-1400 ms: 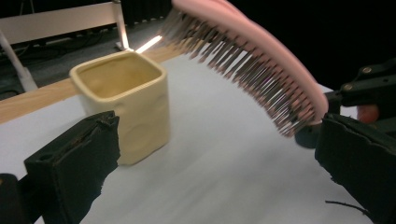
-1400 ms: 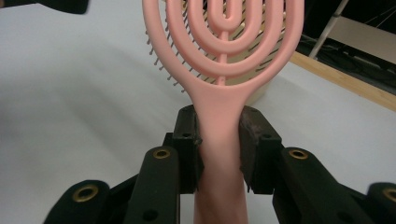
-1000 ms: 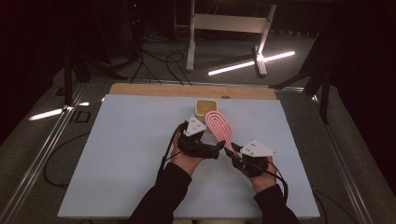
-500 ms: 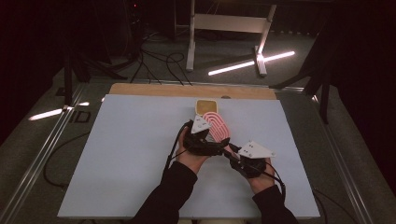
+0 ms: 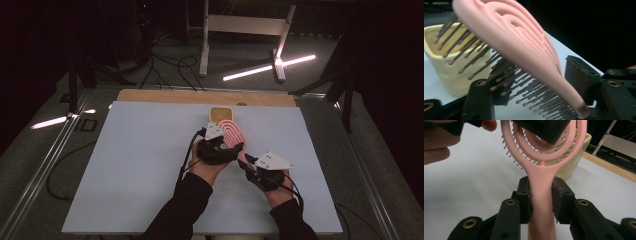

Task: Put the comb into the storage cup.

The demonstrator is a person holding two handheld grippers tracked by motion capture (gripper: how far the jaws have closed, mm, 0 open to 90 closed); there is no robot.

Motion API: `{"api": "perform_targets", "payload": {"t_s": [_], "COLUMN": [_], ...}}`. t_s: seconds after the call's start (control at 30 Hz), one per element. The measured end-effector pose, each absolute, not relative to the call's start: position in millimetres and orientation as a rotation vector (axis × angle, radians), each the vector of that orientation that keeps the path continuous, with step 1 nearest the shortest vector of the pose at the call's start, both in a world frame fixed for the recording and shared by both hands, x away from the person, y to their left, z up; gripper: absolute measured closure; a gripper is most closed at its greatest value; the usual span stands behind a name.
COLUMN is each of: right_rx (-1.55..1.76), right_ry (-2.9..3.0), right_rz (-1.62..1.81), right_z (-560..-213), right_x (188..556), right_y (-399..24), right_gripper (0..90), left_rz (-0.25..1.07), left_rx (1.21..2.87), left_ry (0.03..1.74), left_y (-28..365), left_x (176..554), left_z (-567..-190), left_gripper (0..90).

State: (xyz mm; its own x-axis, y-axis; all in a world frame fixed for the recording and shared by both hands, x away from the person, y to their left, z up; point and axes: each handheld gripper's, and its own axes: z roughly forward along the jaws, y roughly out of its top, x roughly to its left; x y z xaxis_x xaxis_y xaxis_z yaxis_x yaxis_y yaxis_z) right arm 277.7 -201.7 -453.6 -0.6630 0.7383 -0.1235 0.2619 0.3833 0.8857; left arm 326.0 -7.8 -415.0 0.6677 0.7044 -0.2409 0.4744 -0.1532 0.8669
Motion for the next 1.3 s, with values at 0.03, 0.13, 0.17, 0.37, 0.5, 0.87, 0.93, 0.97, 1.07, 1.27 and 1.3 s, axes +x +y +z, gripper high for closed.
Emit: {"api": "perform_targets", "payload": {"t_s": [0.03,0.13,0.17,0.37,0.5,0.87,0.93,0.97,1.07,1.27,1.3], "right_rx": [0.862,0.868,0.868,0.874,0.869,0.865,0.876,0.875,0.892,0.928,0.940], "right_ry": [2.138,2.142,2.142,2.143,2.147,2.143,2.141,2.145,2.133,2.127,2.127], "right_rz": [1.241,1.242,1.242,1.257,1.269,1.336,1.364,1.379,1.404,1.400,1.403], "right_z": [-454,-455,-455,-456,-456,-454,-453,-453,-452,-453,-453], "right_x": [278,278,278,279,279,279,280,281,281,283,283], "right_y": [-202,-202,-202,-202,-201,-204,-206,-207,-207,-205,-205], "right_gripper": [70.2,70.1,70.1,69.5,69.0,58.2,52.6,47.3,40.0,16.4,13.5], "left_rz": [0.256,0.235,0.235,0.190,0.135,0.126,0.137,0.142,0.147,0.167,0.167], "left_rx": [1.793,1.771,1.771,1.725,1.688,1.674,1.675,1.673,1.664,1.657,1.656], "left_ry": [0.943,0.942,0.942,0.921,0.913,0.899,0.906,0.907,0.908,0.908,0.907], "left_y": [-8,-8,-8,-8,-8,-4,-2,-1,0,3,3], "left_x": [326,326,326,324,323,323,324,324,324,324,324], "left_z": [-415,-414,-414,-412,-411,-408,-408,-407,-406,-405,-405], "left_gripper": [43.3,46.3,47.2,54.8,60.6,64.1,64.1,64.1,64.1,64.0,64.0]}}
